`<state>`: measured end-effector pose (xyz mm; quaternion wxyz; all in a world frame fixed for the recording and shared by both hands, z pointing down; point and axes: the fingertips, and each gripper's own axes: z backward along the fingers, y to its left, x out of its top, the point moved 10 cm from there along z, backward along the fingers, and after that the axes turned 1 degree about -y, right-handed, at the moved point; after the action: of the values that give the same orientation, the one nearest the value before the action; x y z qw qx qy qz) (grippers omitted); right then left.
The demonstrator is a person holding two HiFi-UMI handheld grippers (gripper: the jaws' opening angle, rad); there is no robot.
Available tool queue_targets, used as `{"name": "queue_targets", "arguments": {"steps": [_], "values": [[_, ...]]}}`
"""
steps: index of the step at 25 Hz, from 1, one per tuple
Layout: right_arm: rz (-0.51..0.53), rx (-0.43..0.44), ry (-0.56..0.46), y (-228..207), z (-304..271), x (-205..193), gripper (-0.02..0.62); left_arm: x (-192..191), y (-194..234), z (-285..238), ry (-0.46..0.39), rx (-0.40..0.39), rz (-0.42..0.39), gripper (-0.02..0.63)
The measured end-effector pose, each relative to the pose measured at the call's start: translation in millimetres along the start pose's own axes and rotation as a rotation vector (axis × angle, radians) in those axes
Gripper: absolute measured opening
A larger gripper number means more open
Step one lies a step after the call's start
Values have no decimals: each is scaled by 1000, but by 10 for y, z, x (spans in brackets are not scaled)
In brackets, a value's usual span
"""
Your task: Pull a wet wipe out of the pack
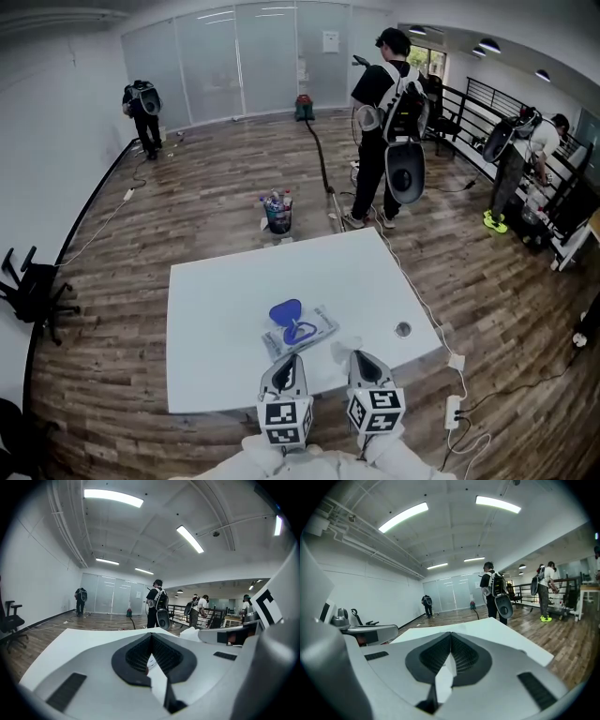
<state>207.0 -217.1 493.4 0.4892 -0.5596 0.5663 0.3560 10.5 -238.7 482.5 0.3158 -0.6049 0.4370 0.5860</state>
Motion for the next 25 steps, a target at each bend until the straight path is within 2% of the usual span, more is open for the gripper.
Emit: {"name": "queue_targets", "arguments": {"steps": [25], "values": [[-7, -18, -7, -64, -46, -7, 11, -23, 41, -23, 5, 19, -7, 0]]}}
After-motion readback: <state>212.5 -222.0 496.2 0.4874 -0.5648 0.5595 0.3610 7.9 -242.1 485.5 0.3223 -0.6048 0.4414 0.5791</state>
